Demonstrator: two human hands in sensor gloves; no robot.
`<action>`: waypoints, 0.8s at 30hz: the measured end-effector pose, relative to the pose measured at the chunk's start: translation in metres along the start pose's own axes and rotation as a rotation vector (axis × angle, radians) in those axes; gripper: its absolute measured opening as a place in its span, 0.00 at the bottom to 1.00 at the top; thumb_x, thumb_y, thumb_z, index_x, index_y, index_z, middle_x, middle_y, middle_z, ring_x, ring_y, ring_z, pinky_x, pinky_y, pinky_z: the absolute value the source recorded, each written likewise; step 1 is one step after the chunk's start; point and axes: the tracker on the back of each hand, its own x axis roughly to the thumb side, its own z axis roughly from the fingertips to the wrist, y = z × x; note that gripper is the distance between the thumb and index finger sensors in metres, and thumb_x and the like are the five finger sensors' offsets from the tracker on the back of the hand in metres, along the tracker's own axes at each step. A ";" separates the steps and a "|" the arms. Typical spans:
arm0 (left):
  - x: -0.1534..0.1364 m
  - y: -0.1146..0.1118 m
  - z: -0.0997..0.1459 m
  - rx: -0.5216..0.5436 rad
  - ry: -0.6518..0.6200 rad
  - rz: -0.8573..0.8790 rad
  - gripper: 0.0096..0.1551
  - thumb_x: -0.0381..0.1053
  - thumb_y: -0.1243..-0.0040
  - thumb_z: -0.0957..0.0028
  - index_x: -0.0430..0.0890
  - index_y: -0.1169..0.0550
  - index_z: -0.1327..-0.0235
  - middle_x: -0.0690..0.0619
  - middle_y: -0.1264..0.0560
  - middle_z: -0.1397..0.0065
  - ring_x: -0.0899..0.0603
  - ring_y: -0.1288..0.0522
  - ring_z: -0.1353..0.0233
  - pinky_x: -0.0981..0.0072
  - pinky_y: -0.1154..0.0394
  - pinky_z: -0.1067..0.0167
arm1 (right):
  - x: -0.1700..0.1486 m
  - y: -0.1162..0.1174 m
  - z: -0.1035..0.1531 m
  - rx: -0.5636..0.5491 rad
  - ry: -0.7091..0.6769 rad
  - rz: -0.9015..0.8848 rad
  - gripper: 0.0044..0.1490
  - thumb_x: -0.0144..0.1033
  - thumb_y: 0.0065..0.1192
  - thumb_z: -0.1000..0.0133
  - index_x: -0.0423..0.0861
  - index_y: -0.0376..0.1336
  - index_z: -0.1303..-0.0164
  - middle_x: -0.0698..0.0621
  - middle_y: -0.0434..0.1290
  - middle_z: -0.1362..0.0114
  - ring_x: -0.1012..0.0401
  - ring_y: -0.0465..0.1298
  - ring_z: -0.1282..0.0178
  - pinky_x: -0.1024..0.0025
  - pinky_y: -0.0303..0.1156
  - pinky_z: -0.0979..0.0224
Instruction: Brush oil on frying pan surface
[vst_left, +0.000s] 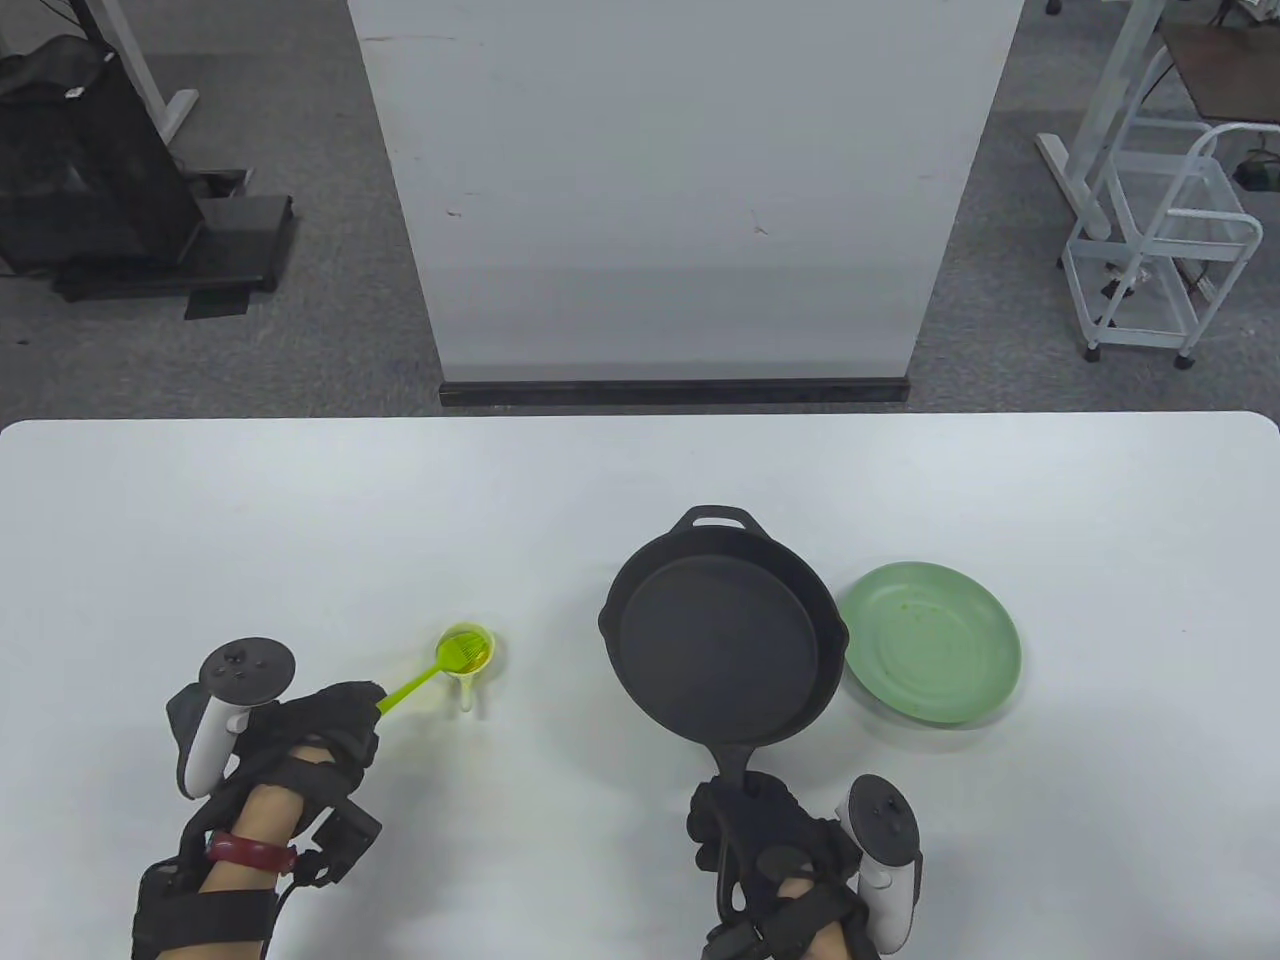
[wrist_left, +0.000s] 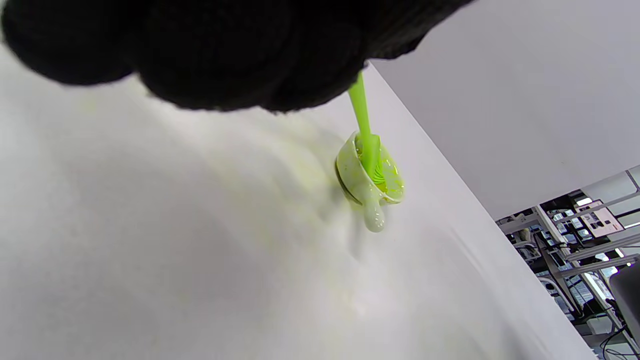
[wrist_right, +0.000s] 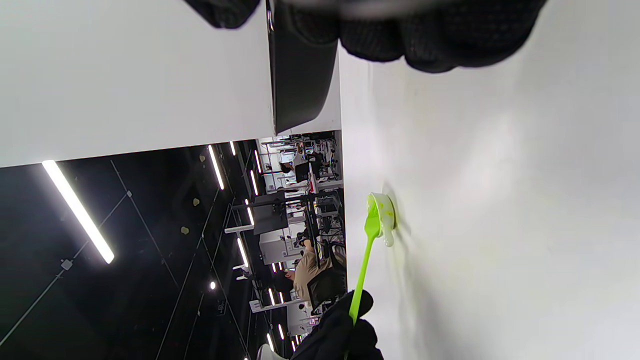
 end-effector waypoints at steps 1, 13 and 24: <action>0.002 0.001 0.004 0.042 -0.013 -0.023 0.28 0.50 0.46 0.48 0.45 0.28 0.34 0.51 0.20 0.52 0.42 0.20 0.61 0.45 0.23 0.55 | 0.000 0.000 0.000 0.000 0.001 0.000 0.30 0.46 0.56 0.48 0.37 0.58 0.46 0.34 0.64 0.38 0.40 0.70 0.44 0.59 0.73 0.48; 0.021 -0.007 0.024 0.178 -0.105 -0.314 0.29 0.48 0.44 0.48 0.56 0.29 0.30 0.47 0.31 0.38 0.38 0.28 0.47 0.42 0.30 0.45 | 0.001 -0.001 0.000 -0.002 -0.001 0.001 0.30 0.46 0.55 0.48 0.37 0.58 0.46 0.34 0.64 0.38 0.40 0.70 0.44 0.59 0.73 0.48; 0.028 -0.012 0.040 0.275 -0.206 -0.492 0.29 0.46 0.43 0.49 0.57 0.29 0.30 0.48 0.32 0.38 0.38 0.28 0.46 0.42 0.30 0.44 | 0.001 0.003 0.000 0.018 -0.003 0.024 0.30 0.46 0.56 0.49 0.36 0.58 0.47 0.33 0.64 0.39 0.40 0.70 0.44 0.58 0.73 0.48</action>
